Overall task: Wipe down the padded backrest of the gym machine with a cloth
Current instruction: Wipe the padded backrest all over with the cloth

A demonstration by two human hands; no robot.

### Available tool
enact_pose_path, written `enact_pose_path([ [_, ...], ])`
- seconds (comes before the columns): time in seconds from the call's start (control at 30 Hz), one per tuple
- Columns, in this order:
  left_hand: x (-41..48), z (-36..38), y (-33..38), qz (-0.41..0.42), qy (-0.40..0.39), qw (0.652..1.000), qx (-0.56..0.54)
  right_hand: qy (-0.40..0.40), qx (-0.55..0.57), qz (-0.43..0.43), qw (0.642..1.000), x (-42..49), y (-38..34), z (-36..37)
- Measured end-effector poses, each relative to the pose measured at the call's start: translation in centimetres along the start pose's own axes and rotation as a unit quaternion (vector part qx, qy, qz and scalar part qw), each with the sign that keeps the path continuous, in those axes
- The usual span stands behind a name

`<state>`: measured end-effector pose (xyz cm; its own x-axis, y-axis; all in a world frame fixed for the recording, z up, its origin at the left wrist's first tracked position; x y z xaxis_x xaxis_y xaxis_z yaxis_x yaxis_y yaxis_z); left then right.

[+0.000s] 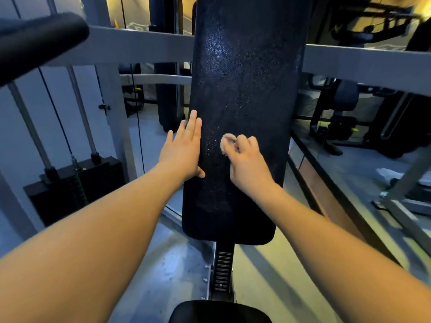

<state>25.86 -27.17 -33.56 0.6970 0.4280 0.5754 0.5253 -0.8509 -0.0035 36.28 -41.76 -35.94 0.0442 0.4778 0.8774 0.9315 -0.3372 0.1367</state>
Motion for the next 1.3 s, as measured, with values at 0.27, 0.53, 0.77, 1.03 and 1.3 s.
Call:
enact_pose_path([
  [0.27,-0.3,0.3,0.0,-0.014,0.008,1.0,-0.02,0.102,-0.039,0.147,0.983,4.7,3.3,0.0],
  [0.53,-0.5,-0.2,-0.1,-0.027,0.011,0.999,-0.018,0.064,-0.072,0.069,0.993,5.5,4.8,-0.9],
  [0.77,-0.8,-0.4,0.0,-0.037,0.02,0.999,-0.009,0.047,-0.019,-0.039,0.998,1.8,0.1,1.9],
  [1.03,-0.8,-0.4,0.2,-0.051,0.023,0.998,-0.003,0.104,-0.042,0.059,0.992,7.9,4.8,-0.2],
  [1.3,-1.0,0.0,-0.1,-0.062,0.028,0.998,-0.018,-0.036,-0.007,-0.216,0.976,4.1,1.8,1.0],
])
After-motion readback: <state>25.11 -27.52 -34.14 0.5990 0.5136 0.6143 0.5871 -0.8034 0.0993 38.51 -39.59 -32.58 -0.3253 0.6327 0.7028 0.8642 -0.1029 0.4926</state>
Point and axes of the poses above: each hand's wrist, its own x-axis towards the middle knuckle, its own z-axis out of the palm, y = z × x, the point moved 2 cm from there along x, towards the middle knuckle, and after that the axes turned 14 degrees about y, right-handed, at the moved point
